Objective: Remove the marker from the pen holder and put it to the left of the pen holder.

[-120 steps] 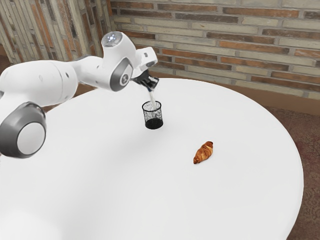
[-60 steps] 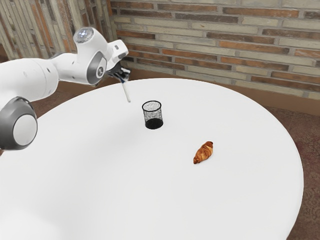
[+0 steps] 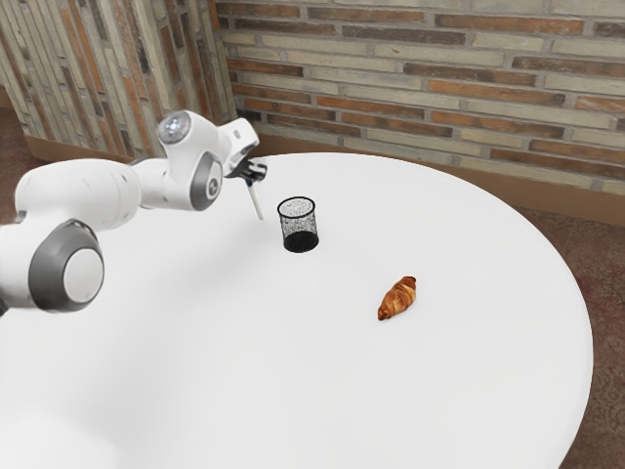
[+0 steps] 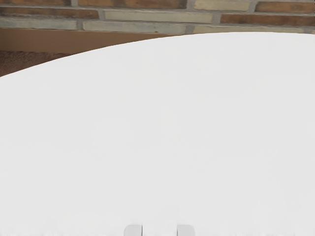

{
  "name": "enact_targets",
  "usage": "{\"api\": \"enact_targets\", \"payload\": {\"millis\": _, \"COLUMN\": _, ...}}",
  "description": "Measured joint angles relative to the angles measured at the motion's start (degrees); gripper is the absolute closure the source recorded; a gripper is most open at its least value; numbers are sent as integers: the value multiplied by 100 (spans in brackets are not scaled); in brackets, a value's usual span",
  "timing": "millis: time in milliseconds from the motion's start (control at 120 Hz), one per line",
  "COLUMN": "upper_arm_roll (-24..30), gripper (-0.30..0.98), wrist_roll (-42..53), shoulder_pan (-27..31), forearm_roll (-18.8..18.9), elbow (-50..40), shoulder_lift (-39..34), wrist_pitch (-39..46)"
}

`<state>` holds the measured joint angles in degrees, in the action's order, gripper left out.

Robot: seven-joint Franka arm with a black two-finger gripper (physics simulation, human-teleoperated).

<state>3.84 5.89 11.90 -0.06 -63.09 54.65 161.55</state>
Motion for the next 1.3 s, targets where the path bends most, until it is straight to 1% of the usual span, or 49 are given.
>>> {"api": "enact_targets", "payload": {"millis": 250, "upper_arm_roll": 17, "gripper": 71, "wrist_roll": 204, "shoulder_pan": 5, "forearm_roll": -38, "elbow": -2, "shoulder_lift": 179, "wrist_pitch": 221}}
{"api": "enact_targets", "payload": {"millis": 367, "upper_arm_roll": 48, "gripper": 45, "wrist_roll": 281, "shoulder_pan": 2, "forearm_roll": -58, "elbow": -22, "shoulder_lift": 172, "wrist_pitch": 258}}
{"api": "enact_targets", "payload": {"millis": 433, "upper_arm_roll": 15, "gripper": 33, "wrist_roll": 319, "shoulder_pan": -29, "forearm_roll": -68, "elbow": -104, "shoulder_lift": 71, "wrist_pitch": 271}}
{"api": "enact_targets", "payload": {"millis": 467, "upper_arm_roll": -132, "gripper": 28, "wrist_roll": 334, "shoulder_pan": -127, "forearm_roll": -77, "elbow": -369, "shoulder_lift": -201, "wrist_pitch": 275}}
{"api": "enact_targets", "payload": {"millis": 500, "upper_arm_roll": -365, "gripper": 24, "wrist_roll": 349, "shoulder_pan": -290, "forearm_roll": -88, "elbow": -860, "shoulder_lift": -684, "wrist_pitch": 277}}
{"api": "enact_targets", "payload": {"millis": 558, "upper_arm_roll": -592, "gripper": 18, "wrist_roll": 375, "shoulder_pan": -478, "forearm_roll": -81, "elbow": -1951, "shoulder_lift": -1728, "wrist_pitch": 278}}
{"api": "enact_targets", "payload": {"millis": 667, "upper_arm_roll": -788, "gripper": 11, "wrist_roll": 414, "shoulder_pan": -729, "forearm_roll": -69, "elbow": -3750, "shoulder_lift": -3596, "wrist_pitch": 230}}
{"api": "enact_targets", "payload": {"millis": 700, "upper_arm_roll": -833, "gripper": 9, "wrist_roll": 419, "shoulder_pan": -777, "forearm_roll": -84, "elbow": -3916, "shoulder_lift": -4257, "wrist_pitch": -162}}
{"api": "enact_targets", "payload": {"millis": 725, "upper_arm_roll": -850, "gripper": 8, "wrist_roll": 396, "shoulder_pan": -795, "forearm_roll": -90, "elbow": -3752, "shoulder_lift": -4659, "wrist_pitch": -666}}
{"api": "enact_targets", "payload": {"millis": 767, "upper_arm_roll": -869, "gripper": 7, "wrist_roll": 326, "shoulder_pan": -809, "forearm_roll": -80, "elbow": -3351, "shoulder_lift": -5061, "wrist_pitch": -1591}}
{"api": "enact_targets", "payload": {"millis": 800, "upper_arm_roll": -875, "gripper": 6, "wrist_roll": 268, "shoulder_pan": -810, "forearm_roll": -48, "elbow": -3169, "shoulder_lift": -5281, "wrist_pitch": -2292}}
{"api": "enact_targets", "payload": {"millis": 858, "upper_arm_roll": -870, "gripper": 4, "wrist_roll": 174, "shoulder_pan": -805, "forearm_roll": 112, "elbow": -3045, "shoulder_lift": -5634, "wrist_pitch": -3317}}
{"api": "enact_targets", "payload": {"millis": 958, "upper_arm_roll": -881, "gripper": 3, "wrist_roll": 32, "shoulder_pan": -826, "forearm_roll": 301, "elbow": -2993, "shoulder_lift": -5869, "wrist_pitch": -4636}}
{"api": "enact_targets", "payload": {"millis": 1033, "upper_arm_roll": -875, "gripper": 2, "wrist_roll": -59, "shoulder_pan": -854, "forearm_roll": 412, "elbow": -3031, "shoulder_lift": -5953, "wrist_pitch": -5321}}
{"api": "enact_targets", "payload": {"millis": 1108, "upper_arm_roll": -870, "gripper": 1, "wrist_roll": -138, "shoulder_pan": -877, "forearm_roll": 471, "elbow": -3139, "shoulder_lift": -5976, "wrist_pitch": -5801}}
{"api": "enact_targets", "payload": {"millis": 1300, "upper_arm_roll": -852, "gripper": 1, "wrist_roll": -298, "shoulder_pan": -881, "forearm_roll": 518, "elbow": -3227, "shoulder_lift": -5972, "wrist_pitch": -6460}}
